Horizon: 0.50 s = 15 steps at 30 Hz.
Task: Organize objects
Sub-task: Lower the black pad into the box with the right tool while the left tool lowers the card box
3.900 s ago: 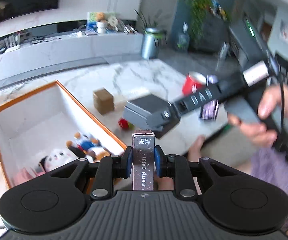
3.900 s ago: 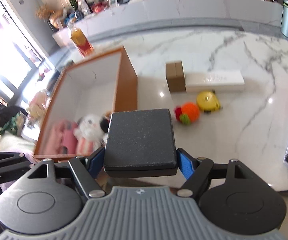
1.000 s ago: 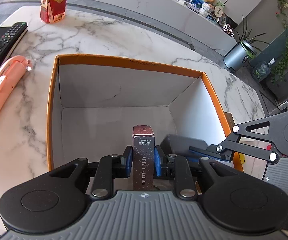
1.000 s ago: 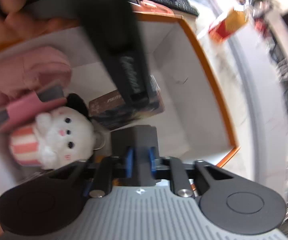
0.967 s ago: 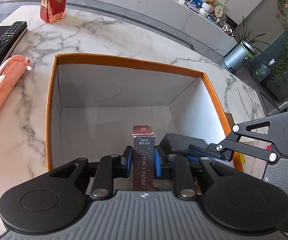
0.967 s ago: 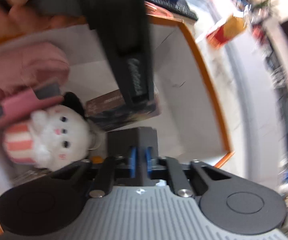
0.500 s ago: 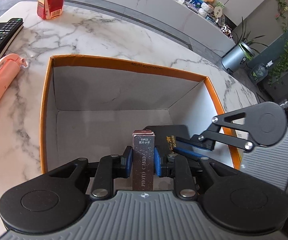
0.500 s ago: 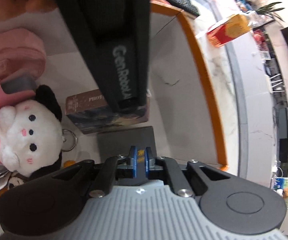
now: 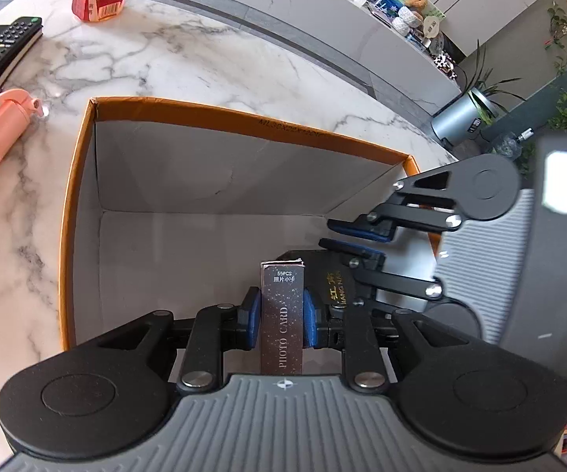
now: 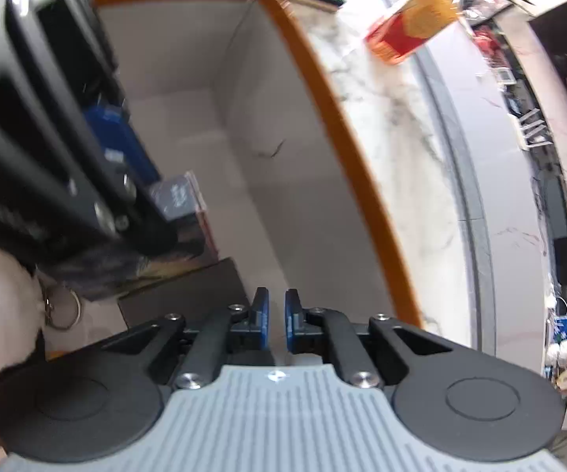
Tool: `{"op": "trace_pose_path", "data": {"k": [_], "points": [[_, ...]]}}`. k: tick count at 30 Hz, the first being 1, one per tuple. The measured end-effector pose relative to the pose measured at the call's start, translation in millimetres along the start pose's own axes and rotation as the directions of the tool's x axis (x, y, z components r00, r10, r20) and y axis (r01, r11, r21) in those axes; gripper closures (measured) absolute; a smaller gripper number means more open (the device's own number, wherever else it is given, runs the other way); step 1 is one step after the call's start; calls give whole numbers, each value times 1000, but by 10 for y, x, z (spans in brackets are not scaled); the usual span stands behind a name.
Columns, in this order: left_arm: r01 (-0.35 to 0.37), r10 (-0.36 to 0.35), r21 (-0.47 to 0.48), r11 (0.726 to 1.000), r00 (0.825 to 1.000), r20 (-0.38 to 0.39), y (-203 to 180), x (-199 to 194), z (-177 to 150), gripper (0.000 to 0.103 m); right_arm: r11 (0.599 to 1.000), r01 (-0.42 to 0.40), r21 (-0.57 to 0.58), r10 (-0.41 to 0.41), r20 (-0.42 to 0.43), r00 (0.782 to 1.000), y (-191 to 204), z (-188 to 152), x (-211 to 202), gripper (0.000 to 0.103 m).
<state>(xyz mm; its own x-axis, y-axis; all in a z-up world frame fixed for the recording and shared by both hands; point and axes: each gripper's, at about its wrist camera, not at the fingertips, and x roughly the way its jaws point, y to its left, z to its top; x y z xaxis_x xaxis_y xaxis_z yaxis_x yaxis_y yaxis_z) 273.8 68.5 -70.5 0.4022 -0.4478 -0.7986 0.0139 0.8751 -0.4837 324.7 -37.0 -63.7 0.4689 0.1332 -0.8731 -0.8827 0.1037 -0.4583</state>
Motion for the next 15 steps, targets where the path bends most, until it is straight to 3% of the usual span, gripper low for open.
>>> {"op": "trace_pose_path", "data": {"k": [3,9,15], "points": [[26,-26,-3,1000,999,-24,22,-6,12,76,999,7,-32,-7,-1,1000,7,-24,58,95],[24,-18,66,998,996,-92,-23,17,10,75,994,-85,-73,85,-6,996,-104,-25,59,102],[-66,81,146,987,991,-105,-173,10,-81,62,992,-100,-84,100,5,995,-59,-48,-16,102]]}}
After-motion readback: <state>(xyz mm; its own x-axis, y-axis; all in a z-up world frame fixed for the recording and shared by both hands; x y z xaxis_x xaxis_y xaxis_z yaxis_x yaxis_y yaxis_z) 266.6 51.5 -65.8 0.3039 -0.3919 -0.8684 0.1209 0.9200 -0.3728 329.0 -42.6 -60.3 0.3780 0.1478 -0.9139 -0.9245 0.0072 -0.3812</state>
